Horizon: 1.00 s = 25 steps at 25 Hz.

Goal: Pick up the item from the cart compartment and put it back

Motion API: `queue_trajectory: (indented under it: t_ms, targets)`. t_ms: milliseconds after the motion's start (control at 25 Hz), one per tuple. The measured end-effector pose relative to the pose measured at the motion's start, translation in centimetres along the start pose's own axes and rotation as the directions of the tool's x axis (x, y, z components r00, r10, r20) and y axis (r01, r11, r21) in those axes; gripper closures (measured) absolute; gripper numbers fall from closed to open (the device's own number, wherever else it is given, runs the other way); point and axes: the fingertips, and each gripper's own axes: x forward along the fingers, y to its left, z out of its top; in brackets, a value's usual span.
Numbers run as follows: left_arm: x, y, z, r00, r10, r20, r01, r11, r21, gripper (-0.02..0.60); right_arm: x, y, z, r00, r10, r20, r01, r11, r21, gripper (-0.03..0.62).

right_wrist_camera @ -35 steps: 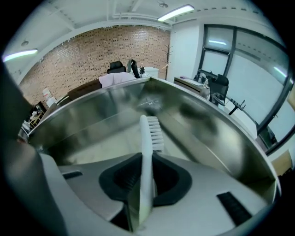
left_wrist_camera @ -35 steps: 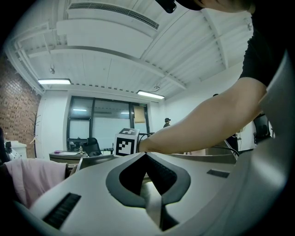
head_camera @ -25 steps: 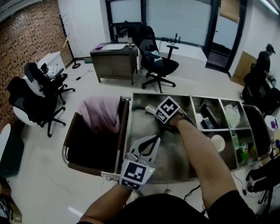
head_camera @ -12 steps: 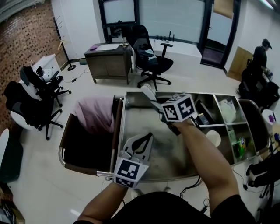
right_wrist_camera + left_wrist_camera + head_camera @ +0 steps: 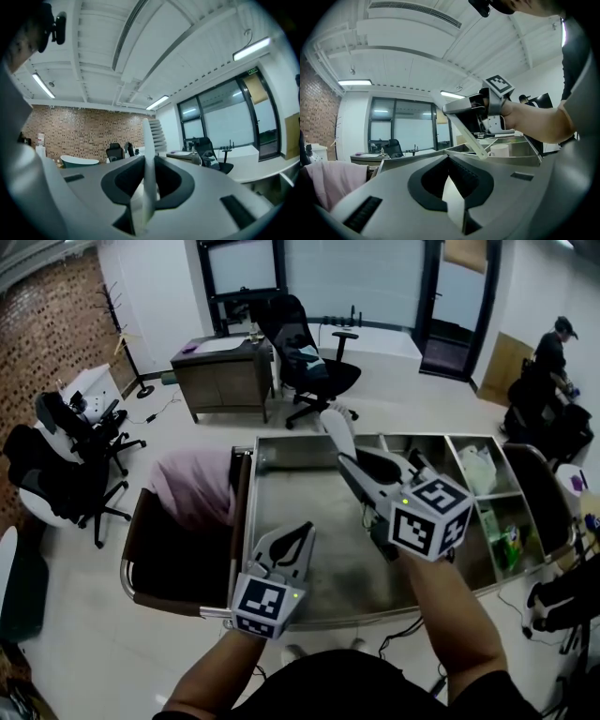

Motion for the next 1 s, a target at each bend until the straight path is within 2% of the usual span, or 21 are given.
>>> queue_trajectory:
  t_ms: [120,360,680,1000]
  targets:
    - [0.0,0.1,0.0,1.0,0.001,0.007,-0.001,1.0,-0.001,0.581,-3.0,1.2,0.6,0.995,-0.009,0.1,0.009,1.0,0.004,0.514]
    - [-0.3,-0.2,0.9,0.999,-0.004,0.043,0.004,1.0,0.0,0.581,-8.8,2.7,0.2,0.964,-0.048,0.262,0.058,0.998,-0.031,0.516]
    - [-0.6,-0.3,1.3,0.998,-0.007,0.067,0.007,1.0,0.0,0.581,-10.5,2.3,-4.9,0.956,-0.13,0.261,0.133,0.991,0.005,0.516]
    - [-0.8,-0.1,1.5,0.997,0.009,0.075,-0.008,1.0,-0.007,0.581,-10.2,1.8,-6.1,0.955,-0.131,0.265,0.124,0.991,0.043,0.517]
